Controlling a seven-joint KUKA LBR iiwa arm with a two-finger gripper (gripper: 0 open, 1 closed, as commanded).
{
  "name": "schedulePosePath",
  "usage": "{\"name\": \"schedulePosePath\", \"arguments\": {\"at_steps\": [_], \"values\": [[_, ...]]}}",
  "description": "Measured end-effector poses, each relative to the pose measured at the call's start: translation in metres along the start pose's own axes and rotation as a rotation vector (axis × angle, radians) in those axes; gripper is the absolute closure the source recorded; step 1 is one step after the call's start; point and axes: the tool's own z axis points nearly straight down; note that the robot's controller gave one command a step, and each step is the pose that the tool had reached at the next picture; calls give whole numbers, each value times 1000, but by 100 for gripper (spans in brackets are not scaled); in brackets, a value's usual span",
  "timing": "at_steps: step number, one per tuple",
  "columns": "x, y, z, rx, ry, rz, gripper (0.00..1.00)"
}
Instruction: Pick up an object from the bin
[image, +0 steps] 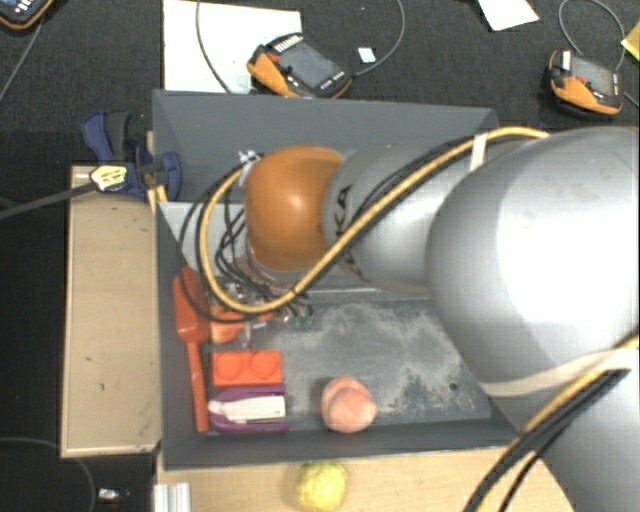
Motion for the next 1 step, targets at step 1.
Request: {"name": "schedulePosePath", "arguments": {"at_steps": [1], "values": [[0, 0, 0, 0, 0, 2, 100]]}}
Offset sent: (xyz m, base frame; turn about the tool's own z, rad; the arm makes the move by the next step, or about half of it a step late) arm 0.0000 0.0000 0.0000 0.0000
